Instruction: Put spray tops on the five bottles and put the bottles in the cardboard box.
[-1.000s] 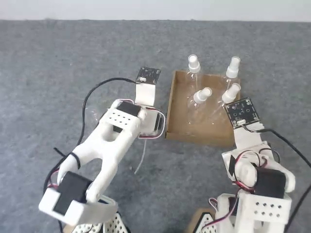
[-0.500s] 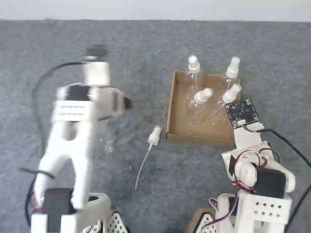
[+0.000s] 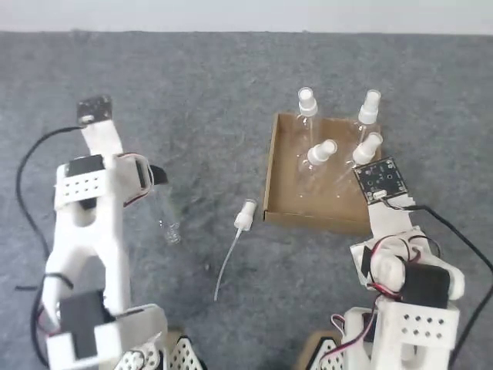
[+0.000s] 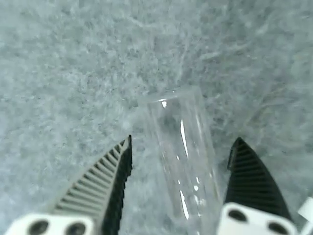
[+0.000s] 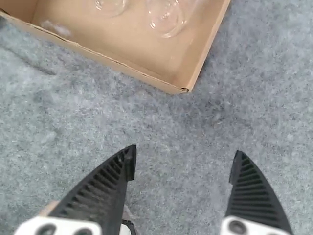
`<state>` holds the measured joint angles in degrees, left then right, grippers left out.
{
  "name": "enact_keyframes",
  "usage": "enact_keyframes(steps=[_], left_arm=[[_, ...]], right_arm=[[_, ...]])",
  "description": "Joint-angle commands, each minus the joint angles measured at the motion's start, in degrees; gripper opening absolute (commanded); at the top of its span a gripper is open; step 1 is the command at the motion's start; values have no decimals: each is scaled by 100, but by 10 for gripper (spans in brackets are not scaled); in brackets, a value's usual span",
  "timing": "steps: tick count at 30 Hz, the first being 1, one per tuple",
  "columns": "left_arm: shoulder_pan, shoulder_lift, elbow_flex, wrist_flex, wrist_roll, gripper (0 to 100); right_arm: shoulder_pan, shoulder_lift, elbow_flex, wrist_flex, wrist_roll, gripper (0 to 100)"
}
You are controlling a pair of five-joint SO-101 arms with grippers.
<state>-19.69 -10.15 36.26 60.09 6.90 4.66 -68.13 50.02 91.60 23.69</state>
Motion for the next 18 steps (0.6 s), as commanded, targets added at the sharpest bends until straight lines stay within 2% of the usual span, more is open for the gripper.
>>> enact_keyframes(steps=[1,9,14,18], left_arm=[[88,554,-101,-316,-26,294],[835,1662,-321,-396,-35,288],[905,1389,-303,-378,-35,178],[932,888,-189,-185,-246,131]], right_arm=[[-48,-66,-44,-40,-26,258],[-48,-66,-44,-31,-26,259],[4,-66,-62,-22,-9,258],[198,-66,-105,-66,26,257]])
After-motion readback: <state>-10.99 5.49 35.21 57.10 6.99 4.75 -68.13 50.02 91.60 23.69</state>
